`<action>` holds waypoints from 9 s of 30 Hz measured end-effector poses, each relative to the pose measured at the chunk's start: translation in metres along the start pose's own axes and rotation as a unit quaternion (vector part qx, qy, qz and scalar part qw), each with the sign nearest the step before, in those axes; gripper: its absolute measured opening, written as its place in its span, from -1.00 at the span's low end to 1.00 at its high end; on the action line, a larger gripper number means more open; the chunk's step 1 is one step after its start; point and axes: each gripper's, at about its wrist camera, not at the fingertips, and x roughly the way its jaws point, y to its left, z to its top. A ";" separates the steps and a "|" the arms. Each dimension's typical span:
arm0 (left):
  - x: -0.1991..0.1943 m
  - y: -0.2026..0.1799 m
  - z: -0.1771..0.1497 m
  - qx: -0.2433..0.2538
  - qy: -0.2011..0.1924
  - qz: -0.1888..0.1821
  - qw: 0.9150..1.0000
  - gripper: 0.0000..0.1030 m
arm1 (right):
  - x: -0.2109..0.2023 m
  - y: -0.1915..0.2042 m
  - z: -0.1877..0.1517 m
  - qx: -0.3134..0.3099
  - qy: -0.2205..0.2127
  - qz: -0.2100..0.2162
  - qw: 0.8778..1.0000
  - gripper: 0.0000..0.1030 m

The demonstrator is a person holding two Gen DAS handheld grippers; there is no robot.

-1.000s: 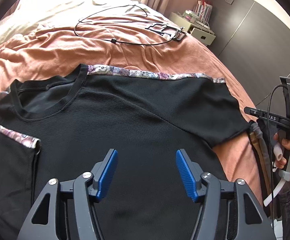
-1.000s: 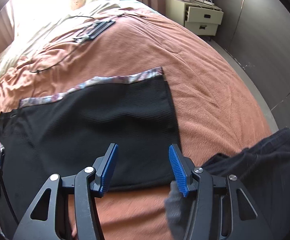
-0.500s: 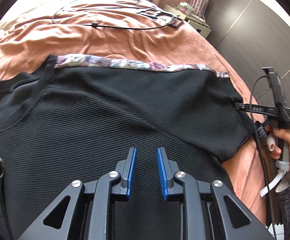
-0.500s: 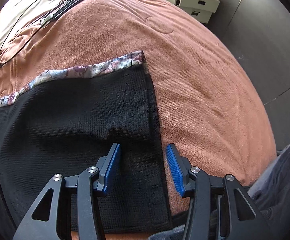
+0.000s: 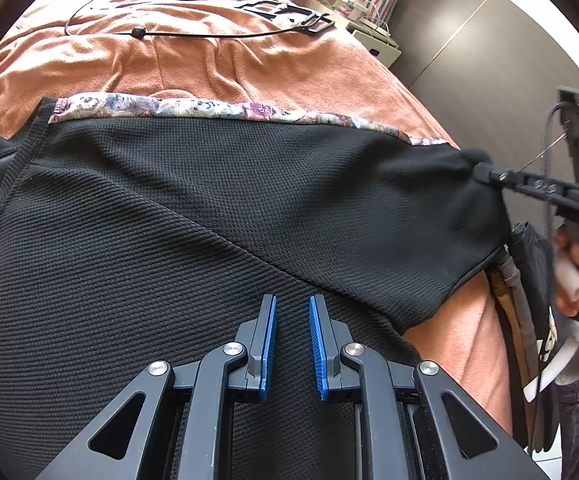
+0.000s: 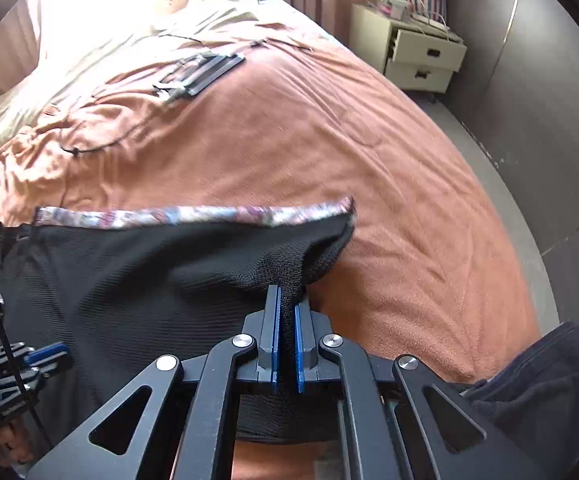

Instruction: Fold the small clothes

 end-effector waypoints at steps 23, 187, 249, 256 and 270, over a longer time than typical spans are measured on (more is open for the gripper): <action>-0.098 0.057 -0.005 -0.068 -0.044 0.076 0.994 0.03 | -0.117 0.104 0.000 -0.080 -0.057 0.113 0.989 -0.96; -0.428 0.129 -0.407 -0.130 -0.203 0.182 0.953 0.95 | -0.266 0.054 -0.319 -0.041 -0.062 0.112 0.991 0.88; -0.368 0.244 -0.547 -0.374 -0.152 -0.003 0.915 -0.45 | -0.182 -0.067 -0.463 0.196 -0.031 0.271 0.942 -0.13; -0.362 0.250 -0.545 -0.392 -0.163 -0.008 0.906 -0.45 | -0.168 -0.079 -0.484 0.246 -0.018 0.324 0.913 -0.13; -0.355 0.258 -0.538 -0.425 -0.176 -0.029 0.887 -0.45 | -0.151 -0.056 -0.486 0.278 -0.022 0.335 0.900 -0.55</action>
